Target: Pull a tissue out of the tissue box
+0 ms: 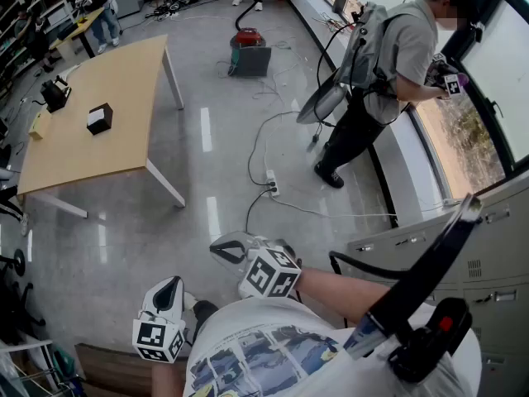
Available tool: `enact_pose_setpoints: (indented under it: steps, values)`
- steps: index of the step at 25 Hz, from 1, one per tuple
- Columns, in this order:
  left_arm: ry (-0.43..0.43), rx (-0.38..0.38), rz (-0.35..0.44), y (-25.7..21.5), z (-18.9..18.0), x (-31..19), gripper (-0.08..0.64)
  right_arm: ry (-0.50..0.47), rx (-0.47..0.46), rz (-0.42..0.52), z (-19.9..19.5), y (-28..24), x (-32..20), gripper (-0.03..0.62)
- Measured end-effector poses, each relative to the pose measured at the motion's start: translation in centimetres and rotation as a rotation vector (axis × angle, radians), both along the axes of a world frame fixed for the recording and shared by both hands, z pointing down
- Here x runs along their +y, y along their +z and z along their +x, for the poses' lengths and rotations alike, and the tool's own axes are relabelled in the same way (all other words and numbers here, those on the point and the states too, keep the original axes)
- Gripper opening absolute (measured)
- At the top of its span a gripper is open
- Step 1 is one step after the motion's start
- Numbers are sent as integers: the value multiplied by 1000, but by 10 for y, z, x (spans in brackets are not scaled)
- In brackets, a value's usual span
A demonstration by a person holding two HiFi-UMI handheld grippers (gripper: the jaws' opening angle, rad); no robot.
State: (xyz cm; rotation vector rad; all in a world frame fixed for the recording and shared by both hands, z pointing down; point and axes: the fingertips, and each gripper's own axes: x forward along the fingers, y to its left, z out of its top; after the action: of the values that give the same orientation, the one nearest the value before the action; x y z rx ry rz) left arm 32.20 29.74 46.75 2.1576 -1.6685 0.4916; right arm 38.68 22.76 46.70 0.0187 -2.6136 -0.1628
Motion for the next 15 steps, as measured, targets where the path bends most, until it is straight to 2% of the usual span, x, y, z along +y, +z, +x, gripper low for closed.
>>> enact_pose_setpoints:
  steps: [5, 10, 15]
  values:
    - [-5, -1, 4, 1, -3, -2, 3, -5, 0, -8, -1, 4, 1, 4]
    - [14, -6, -13, 8, -4, -4, 3, 30, -19, -24, -2, 3, -5, 5]
    - [-59, 17, 14, 1, -14, -8, 3, -21, -17, -42, -7, 10, -3, 5]
